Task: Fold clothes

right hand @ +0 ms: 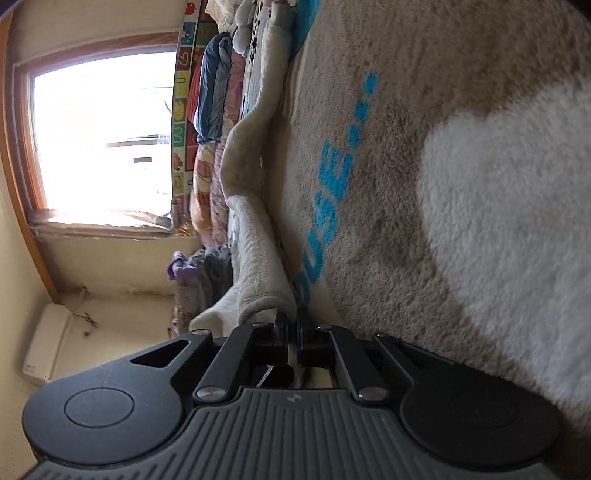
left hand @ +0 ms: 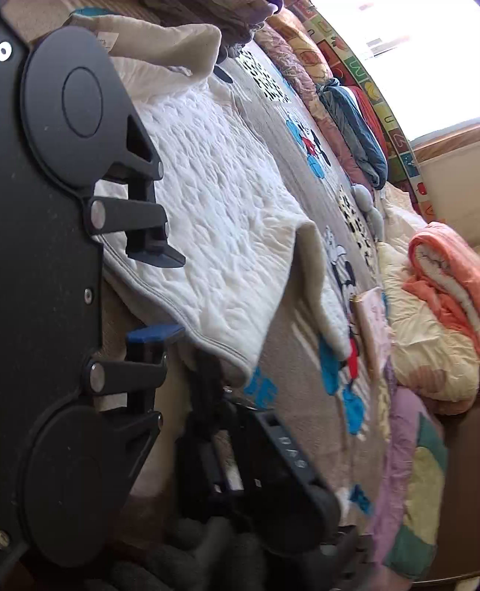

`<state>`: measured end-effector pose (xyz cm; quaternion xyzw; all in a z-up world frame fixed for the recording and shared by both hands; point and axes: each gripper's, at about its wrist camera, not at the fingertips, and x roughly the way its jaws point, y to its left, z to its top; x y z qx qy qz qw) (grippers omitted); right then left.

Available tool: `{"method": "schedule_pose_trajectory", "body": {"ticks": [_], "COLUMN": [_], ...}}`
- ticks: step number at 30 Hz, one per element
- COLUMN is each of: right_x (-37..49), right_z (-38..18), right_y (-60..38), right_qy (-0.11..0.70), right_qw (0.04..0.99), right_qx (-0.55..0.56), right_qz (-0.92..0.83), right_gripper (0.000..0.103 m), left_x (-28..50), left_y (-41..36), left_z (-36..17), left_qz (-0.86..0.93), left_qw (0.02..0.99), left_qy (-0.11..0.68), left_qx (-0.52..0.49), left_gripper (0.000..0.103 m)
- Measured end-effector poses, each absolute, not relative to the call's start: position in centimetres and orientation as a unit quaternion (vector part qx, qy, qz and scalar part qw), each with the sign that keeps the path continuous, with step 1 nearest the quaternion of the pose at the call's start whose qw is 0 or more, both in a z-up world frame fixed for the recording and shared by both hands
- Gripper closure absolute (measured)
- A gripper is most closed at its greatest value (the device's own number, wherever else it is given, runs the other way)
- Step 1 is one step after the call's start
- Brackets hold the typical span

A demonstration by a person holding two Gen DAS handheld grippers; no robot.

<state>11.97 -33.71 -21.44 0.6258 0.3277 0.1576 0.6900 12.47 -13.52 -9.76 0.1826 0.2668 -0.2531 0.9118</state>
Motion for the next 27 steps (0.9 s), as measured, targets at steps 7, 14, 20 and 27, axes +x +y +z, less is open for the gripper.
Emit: {"method": "schedule_pose_trajectory", "body": {"ticks": [7,14,20,27], "right_x": [10.1,10.5,13.6,13.0], "right_z": [-20.1,-13.5,-14.5,-21.9], "right_y": [-34.7,-36.1,-33.2,-35.1], "right_qy": [0.341,0.247,0.279,0.272], "right_qw": [0.732,0.878,0.899,0.698], "right_qx": [0.571,0.393,0.310,0.638], "right_qz": [0.148,0.120,0.134,0.178], "right_gripper": [0.094,0.040,0.060,0.087], "left_x": [15.9,15.7,15.4,15.6], "left_y": [-14.3,-13.0,-10.4,-8.8], "left_z": [-9.3,-10.8,-11.2,-11.1], "left_qz": [-0.218,-0.198,-0.175,-0.176], "left_qw": [0.936,0.939,0.941,0.942], "left_qy": [0.259,0.278,0.289,0.287], "left_qx": [0.094,0.037,0.015,0.001], "left_gripper": [0.071,0.071,0.071,0.071]}}
